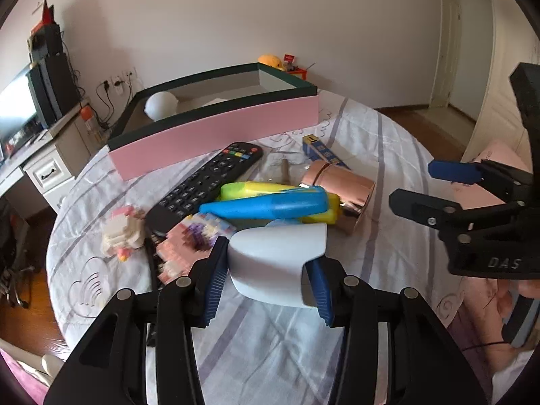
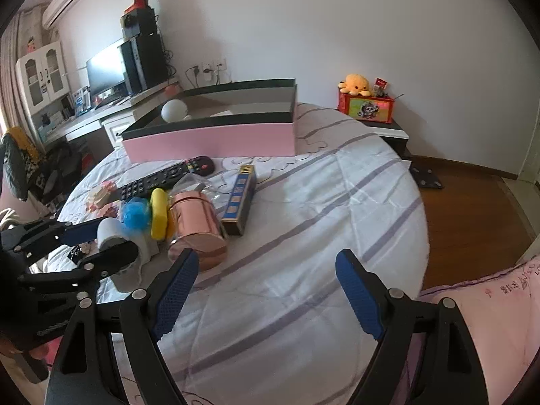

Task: Organize rigid objects
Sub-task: 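Grasp the white cup with the left tool while the right tool grasps the rose-gold can, then carry the cup and can into the pink box and open both tools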

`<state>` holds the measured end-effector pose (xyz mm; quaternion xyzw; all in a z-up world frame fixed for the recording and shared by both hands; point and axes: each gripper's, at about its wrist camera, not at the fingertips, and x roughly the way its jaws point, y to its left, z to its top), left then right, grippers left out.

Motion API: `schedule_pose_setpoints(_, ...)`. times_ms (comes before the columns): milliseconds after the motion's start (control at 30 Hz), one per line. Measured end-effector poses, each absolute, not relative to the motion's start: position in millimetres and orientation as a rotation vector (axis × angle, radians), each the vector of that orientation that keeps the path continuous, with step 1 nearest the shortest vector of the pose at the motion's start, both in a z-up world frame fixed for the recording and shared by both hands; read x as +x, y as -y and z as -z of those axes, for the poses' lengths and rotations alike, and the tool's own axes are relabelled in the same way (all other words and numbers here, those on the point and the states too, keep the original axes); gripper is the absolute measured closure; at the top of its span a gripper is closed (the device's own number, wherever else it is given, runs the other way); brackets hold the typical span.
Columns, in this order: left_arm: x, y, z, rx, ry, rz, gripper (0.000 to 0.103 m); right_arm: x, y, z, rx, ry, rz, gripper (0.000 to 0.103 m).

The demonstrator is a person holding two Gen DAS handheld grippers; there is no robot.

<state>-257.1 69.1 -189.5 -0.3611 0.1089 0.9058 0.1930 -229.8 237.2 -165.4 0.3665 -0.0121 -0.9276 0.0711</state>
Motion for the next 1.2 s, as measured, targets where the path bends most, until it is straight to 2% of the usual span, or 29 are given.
schedule_pose_setpoints(200,-245.0,-46.6,190.2,-1.028,-0.298,-2.537,0.057,-243.7,-212.8,175.5,1.115,-0.031,2.706,0.018)
schedule_pose_setpoints(433,-239.8,-27.1,195.4,-1.034,-0.246,-2.533,0.056,-260.4,-201.8,185.9,1.139,-0.022,2.659,0.020)
schedule_pose_setpoints(500,-241.0,-29.0,200.0,-1.045,-0.245,-2.525,0.055,-260.5,-202.4,187.7,1.138,-0.008,2.636,0.031)
schedule_pose_setpoints(533,-241.7,-30.4,202.0,-1.053,-0.249,-2.522,0.055,-260.1,-203.3,188.5,1.139,0.005,2.616,0.053)
schedule_pose_setpoints(667,-244.1,-31.6,207.1,-1.060,-0.213,-2.509,0.046,-247.9,-202.7,188.3,1.159,-0.053,2.619,0.053)
schedule_pose_setpoints(800,-248.4,-36.3,212.2,-1.071,-0.217,-2.501,0.043,-233.5,-208.6,183.8,1.203,-0.073,2.634,0.052)
schedule_pose_setpoints(900,-250.1,-41.1,216.6,-1.063,-0.221,-2.498,0.043,-235.3,-212.9,184.0,1.190,-0.043,2.642,0.052)
schedule_pose_setpoints(967,-249.5,-43.0,216.3,-1.056,-0.225,-2.498,0.051,-241.4,-213.2,184.3,1.185,-0.031,2.644,0.052)
schedule_pose_setpoints(1200,-247.6,-41.7,210.5,-1.051,-0.238,-2.507,0.051,-254.0,-205.1,188.4,1.173,-0.057,2.643,0.048)
